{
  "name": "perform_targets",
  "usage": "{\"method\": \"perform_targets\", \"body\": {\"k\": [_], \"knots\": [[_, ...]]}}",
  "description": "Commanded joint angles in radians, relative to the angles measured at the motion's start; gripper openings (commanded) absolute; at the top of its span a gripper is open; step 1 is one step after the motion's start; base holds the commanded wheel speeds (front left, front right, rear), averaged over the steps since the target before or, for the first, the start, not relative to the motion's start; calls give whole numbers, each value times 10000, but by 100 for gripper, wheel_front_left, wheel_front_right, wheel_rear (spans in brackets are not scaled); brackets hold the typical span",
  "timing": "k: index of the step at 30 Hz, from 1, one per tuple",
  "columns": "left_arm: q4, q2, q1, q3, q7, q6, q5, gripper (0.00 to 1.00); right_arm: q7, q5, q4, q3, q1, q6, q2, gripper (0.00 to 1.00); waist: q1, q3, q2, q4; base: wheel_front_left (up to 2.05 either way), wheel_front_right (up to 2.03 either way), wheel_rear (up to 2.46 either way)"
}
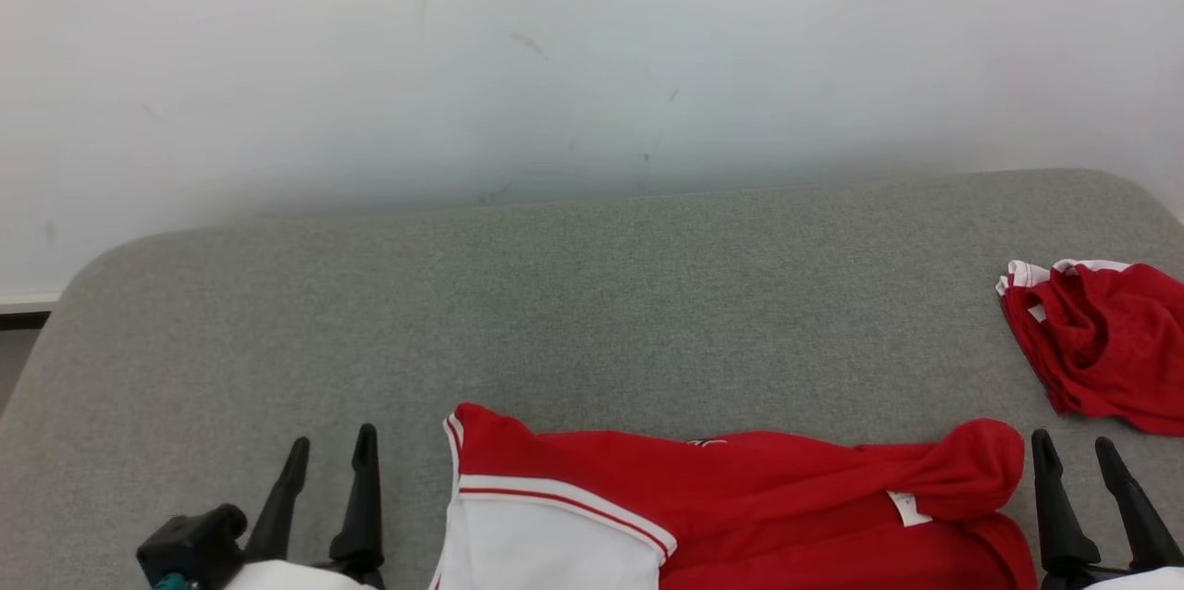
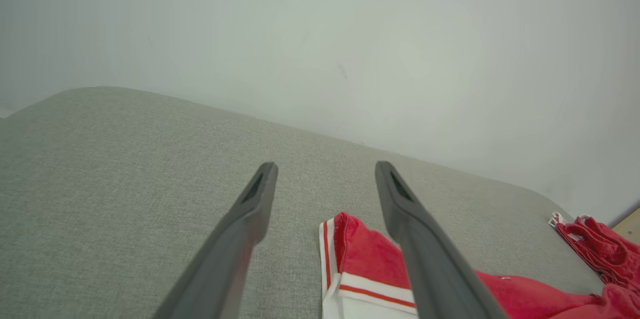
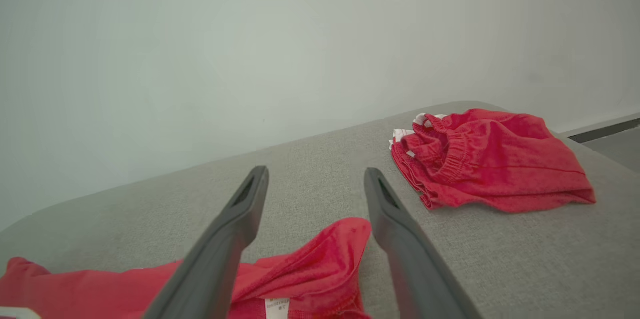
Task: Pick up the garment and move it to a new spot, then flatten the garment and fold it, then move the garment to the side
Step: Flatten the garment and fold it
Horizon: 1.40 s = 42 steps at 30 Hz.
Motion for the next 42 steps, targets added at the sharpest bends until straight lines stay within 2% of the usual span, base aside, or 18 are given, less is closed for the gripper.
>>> {"method": "perform_targets", "body": {"k": [1,8,9,20,26,29,30,32,33,34,42], "knots": [[118,-211,157,239,-12,-220,297,100,278,-144,113,-123,-95,-23,31,100,0,40,-1,18,0,0,0],[519,-819,-35,684,-13,-917,897,100,2200,-578,1345,-204,-1183,-23,101,100,0,198,-1,12,0,0,0],[519,-819,-35,684,-13,-917,897,100,2200,-578,1345,-204,-1183,-23,101,100,0,198,-1,12,0,0,0],[1152,-1383,-390,908,-12,-1535,1383,100,5141,-695,3910,-531,-2633,-23,229,100,0,582,-1,464,0,0,0],[1524,-1610,-487,999,-12,-1769,1522,100,7211,-209,4767,-55,-2504,-22,350,100,0,610,-1,717,0,0,0],[1659,-1720,-491,1079,-12,-1866,1549,100,8320,258,4737,280,-2169,14,414,100,0,555,-1,831,0,0,0],[1698,-1761,-481,1106,-12,-1887,1575,100,8530,339,4681,295,-2076,15,372,71,0,535,-1,857,0,0,0],[1755,-1809,-448,1167,-12,-1957,1626,100,8664,361,4550,196,-1974,14,259,33,0,506,-1,898,0,0,0],[1782,-1837,-431,1201,-12,-1981,1645,100,8639,299,4474,83,-2014,12,186,4,0,493,-1,914,0,0,0],[1808,-1861,-415,1231,-12,-2012,1677,100,8579,240,4387,-19,-2084,9,142,0,0,484,-1,923,0,0,0],[2029,-2099,-402,1404,-12,-2235,1873,100,7451,28,3494,-1150,-2939,-23,-180,0,0,475,-1,812,0,0,0]]}}
